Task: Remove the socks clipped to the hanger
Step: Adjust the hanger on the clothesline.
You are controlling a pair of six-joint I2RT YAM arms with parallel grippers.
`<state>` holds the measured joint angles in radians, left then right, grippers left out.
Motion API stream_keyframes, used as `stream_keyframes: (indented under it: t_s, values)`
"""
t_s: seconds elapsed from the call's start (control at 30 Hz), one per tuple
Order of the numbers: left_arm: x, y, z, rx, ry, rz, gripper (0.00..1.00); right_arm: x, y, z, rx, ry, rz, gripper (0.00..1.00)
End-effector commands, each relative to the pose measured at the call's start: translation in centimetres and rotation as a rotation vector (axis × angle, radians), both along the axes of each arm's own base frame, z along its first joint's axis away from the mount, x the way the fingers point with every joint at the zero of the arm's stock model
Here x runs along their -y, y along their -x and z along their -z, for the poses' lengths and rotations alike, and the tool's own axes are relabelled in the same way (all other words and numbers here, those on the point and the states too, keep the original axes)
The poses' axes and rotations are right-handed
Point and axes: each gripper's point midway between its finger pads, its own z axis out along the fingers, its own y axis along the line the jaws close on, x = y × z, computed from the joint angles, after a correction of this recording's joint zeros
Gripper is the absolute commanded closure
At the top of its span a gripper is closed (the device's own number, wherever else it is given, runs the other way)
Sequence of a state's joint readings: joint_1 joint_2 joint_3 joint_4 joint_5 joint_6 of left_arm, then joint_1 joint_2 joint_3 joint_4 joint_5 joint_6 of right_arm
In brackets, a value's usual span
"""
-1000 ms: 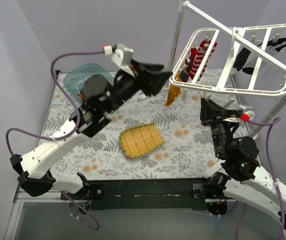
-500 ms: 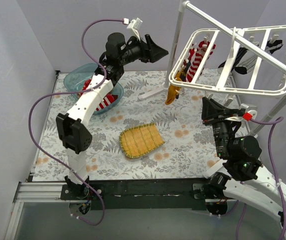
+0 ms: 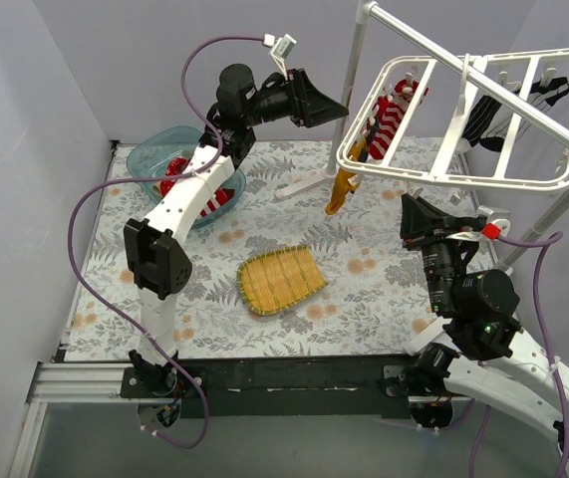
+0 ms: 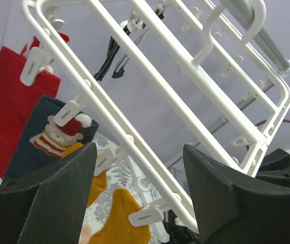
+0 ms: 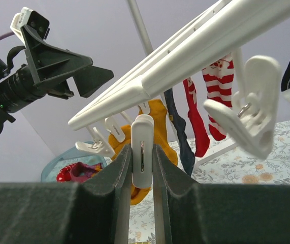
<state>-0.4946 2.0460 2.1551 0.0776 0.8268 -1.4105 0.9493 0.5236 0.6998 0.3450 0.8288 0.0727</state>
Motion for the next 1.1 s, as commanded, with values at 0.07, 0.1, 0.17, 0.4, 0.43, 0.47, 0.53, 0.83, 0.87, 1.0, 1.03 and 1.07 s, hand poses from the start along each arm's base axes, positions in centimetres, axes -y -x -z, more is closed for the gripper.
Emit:
stream_keyframes:
  t_s: [0.07,0.1,0.17,0.4,0.43,0.47,0.53,0.83,0.87,1.0,1.03,1.07]
  values:
    - [1.8,2.0,-1.4,0.04,0.029,0.056,0.33,1.2,0.3,-1.4,0.012,-0.051,0.03,0.94]
    - [2.1,2.0,-1.3,0.039,0.027,0.054,0.33,1.1,0.3,-1.4,0.012,-0.048,0.028,0.95]
    - [2.5,1.8,-0.8,0.032,0.012,0.034,0.34,1.2,0.4,-1.4,0.012,-0.048,0.029,0.94]
    - [3.0,2.0,-0.4,0.048,-0.022,-0.003,0.36,1.2,0.3,-1.2,0.005,-0.044,0.028,0.94]
    - [3.0,2.0,-0.4,0.048,-0.022,-0.003,0.36,1.2,0.4,-1.2,0.006,-0.048,0.027,0.94]
    - [3.1,2.1,-0.4,0.049,-0.023,-0.002,0.36,1.2,0.3,-1.1,0.004,-0.045,0.027,0.94]
    - [3.2,2.3,0.0,0.035,-0.037,0.004,0.36,1.1,0.3,-1.1,0.004,-0.045,0.027,0.94]
    - [1.5,2.6,0.5,0.055,-0.108,-0.092,0.37,1.1,0.3,-1.1,0.001,-0.042,0.028,0.95]
    - [1.2,2.9,0.3,0.062,-0.108,-0.094,0.37,1.1,0.3,-1.1,0.001,-0.042,0.027,0.94]
    - [0.9,3.6,-0.1,0.064,-0.113,-0.084,0.37,1.0,0.2,-0.9,-0.004,-0.044,0.026,0.94]
    - [0.9,3.7,-0.1,0.063,-0.112,-0.081,0.37,1.0,0.3,-0.9,-0.001,-0.049,0.022,0.94]
    - [0.8,4.0,-0.4,0.063,-0.11,-0.075,0.37,1.0,0.3,-0.9,-0.001,-0.049,0.022,0.94]
